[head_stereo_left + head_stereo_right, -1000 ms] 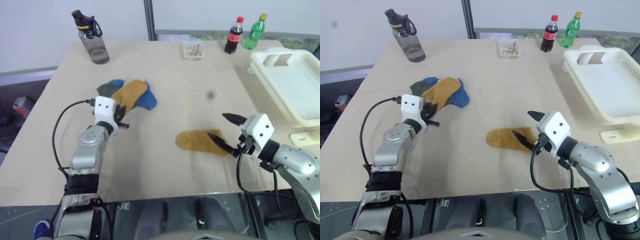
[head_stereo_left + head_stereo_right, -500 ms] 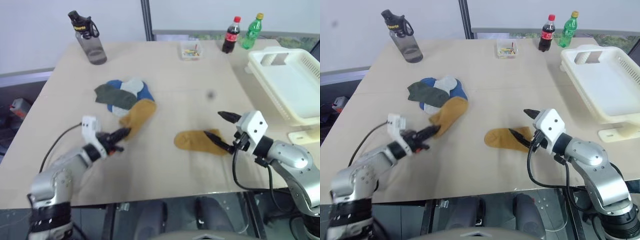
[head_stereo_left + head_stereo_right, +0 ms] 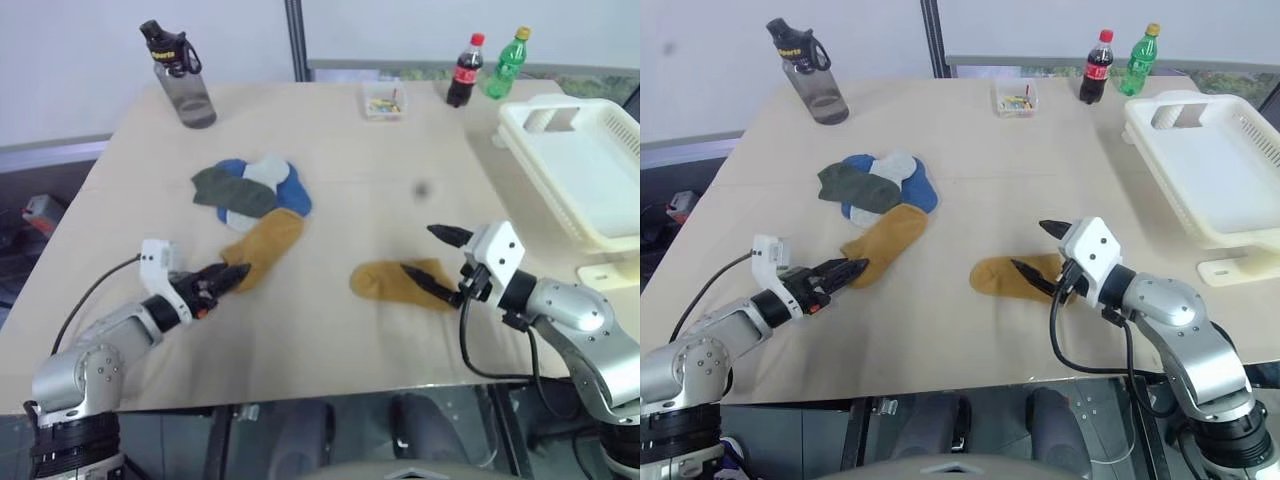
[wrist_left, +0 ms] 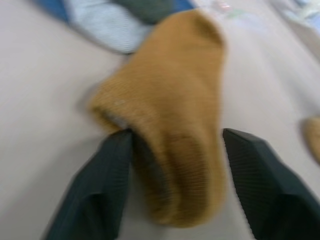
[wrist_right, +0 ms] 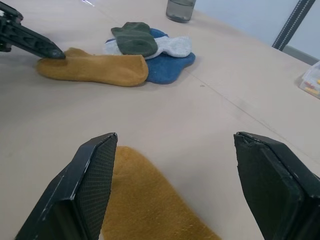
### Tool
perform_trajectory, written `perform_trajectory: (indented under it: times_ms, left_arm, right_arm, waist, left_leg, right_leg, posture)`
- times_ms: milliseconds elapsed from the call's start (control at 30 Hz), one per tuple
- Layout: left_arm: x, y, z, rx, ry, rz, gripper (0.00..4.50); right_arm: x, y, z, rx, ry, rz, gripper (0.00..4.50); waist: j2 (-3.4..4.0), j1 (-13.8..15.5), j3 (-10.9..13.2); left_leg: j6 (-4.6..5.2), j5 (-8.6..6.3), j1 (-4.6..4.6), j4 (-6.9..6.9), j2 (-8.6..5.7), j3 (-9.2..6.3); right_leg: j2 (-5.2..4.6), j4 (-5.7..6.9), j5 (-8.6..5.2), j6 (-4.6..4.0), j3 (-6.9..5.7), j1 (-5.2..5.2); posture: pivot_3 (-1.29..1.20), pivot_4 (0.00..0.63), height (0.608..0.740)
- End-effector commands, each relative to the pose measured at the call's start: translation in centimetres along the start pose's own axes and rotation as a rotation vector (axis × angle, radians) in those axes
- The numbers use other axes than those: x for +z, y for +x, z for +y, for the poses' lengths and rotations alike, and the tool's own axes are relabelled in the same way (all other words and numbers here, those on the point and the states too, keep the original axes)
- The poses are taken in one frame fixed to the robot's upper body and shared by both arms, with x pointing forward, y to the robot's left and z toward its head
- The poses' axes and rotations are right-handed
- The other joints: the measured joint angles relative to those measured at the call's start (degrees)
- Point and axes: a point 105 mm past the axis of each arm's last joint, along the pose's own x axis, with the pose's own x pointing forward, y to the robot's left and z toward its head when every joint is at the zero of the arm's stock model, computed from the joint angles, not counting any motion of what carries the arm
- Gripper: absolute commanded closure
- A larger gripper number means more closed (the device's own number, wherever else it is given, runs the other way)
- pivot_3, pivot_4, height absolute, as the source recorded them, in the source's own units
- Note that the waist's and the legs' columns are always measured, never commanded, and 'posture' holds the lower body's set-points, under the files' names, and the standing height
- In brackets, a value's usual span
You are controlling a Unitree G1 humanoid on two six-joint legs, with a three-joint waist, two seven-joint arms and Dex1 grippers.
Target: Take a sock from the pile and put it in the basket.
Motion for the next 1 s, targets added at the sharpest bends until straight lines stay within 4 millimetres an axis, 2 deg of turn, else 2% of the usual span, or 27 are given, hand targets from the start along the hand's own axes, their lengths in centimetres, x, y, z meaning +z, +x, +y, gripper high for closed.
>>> perform_trajectory:
  times_ms: [33,333,367,433,567,600,633,767,933,1000]
  left_arm:
    - [0.9,-0.4,1.8,0.099,-0.006,-0.029,1.66]
    - [1.1,2.1,2.4,0.208,0.06,-0.024,1.66]
    - [0.9,2.3,2.6,0.223,0.067,-0.015,2.06]
    - [0.5,2.6,2.4,0.2,0.059,-0.017,2.35]
    - [0.6,2.5,2.4,0.169,0.014,-0.046,4.17]
    - [0.9,2.4,2.3,0.154,-0.004,-0.058,4.35]
    - [1.0,2.3,2.2,0.143,-0.015,-0.067,4.35]
    - [3.1,1.2,1.3,0.015,-0.137,-0.135,4.35]
    - [7.0,-2.3,2.5,-0.007,-0.158,-0.161,4.35]
    - [9.3,-4.1,1.9,-0.057,-0.163,-0.122,4.35]
  right_arm:
    - [1.1,-0.1,0.1,0.007,-0.032,-0.044,0.66]
    - [1.1,0.0,0.1,0.005,-0.035,-0.044,0.66]
    - [1.1,0.0,0.1,0.004,-0.037,-0.043,0.66]
    - [1.2,-0.1,0.1,-0.001,-0.039,-0.041,0.66]
    - [1.1,-0.2,0.0,-0.005,-0.042,-0.037,0.66]
    - [1.1,-0.2,0.0,-0.005,-0.042,-0.036,0.66]
    - [1.1,-0.2,0.0,-0.006,-0.042,-0.036,0.66]
    - [1.1,0.0,0.0,0.0,-0.041,-0.04,0.66]
    - [1.2,0.3,-0.1,0.009,-0.039,-0.05,0.66]
    - [1.1,0.4,-0.1,0.013,-0.039,-0.053,0.66]
  waist:
    - [0.0,0.0,0.0]
    - [0.0,0.0,0.0]
    - [-0.01,0.0,0.0]
    - [0.0,0.1,0.0]
    - [0.0,0.1,0.0]
    - [0.0,0.2,0.0]
    - [0.0,0.2,0.0]
    - [-0.02,0.1,0.0]
    - [-0.25,-0.2,0.1]
    - [-0.27,-0.3,0.2]
  left_leg:
    - [0.0,0.0,0.0,0.0,0.0,0.0]
    - [0.0,0.0,0.05,0.0,-0.02,0.0]
    - [0.0,0.0,0.05,0.0,-0.02,0.01]
    - [0.0,0.0,0.05,0.0,-0.02,0.01]
    - [0.0,0.0,0.05,0.0,-0.02,0.01]
    - [0.0,0.0,0.05,0.0,-0.02,0.01]
    - [0.0,0.0,0.04,0.0,-0.02,0.01]
    - [0.0,0.0,0.02,0.0,-0.02,0.0]
    - [0.0,0.0,-0.04,0.0,0.0,-0.04]
    - [0.0,0.0,-0.04,-0.01,-0.01,-0.02]
  right_leg:
    - [0.0,0.0,0.0,0.0,0.0,0.0]
    - [0.0,0.03,0.08,0.13,0.03,0.03]
    - [0.0,0.03,0.08,0.13,0.03,0.03]
    - [0.0,0.03,0.08,0.13,0.03,0.03]
    - [-0.01,0.03,0.07,0.1,0.03,0.04]
    - [-0.02,0.03,0.07,0.1,0.03,0.03]
    - [-0.02,0.02,0.07,0.1,0.02,0.04]
    - [-0.03,0.02,0.08,0.12,0.01,0.02]
    - [0.04,0.04,0.08,0.12,-0.03,-0.08]
    - [0.05,0.04,0.07,0.12,-0.03,-0.09]
  posture:
    - [0.0,0.15,0.74]
    - [0.0,0.15,0.74]
    - [0.0,0.15,0.74]
    - [0.0,0.15,0.74]
    - [0.0,0.15,0.74]
    - [0.0,0.15,0.74]
    - [0.0,0.15,0.74]
    - [0.0,0.15,0.74]
    - [0.0,0.15,0.74]
    - [0.0,0.15,0.74]
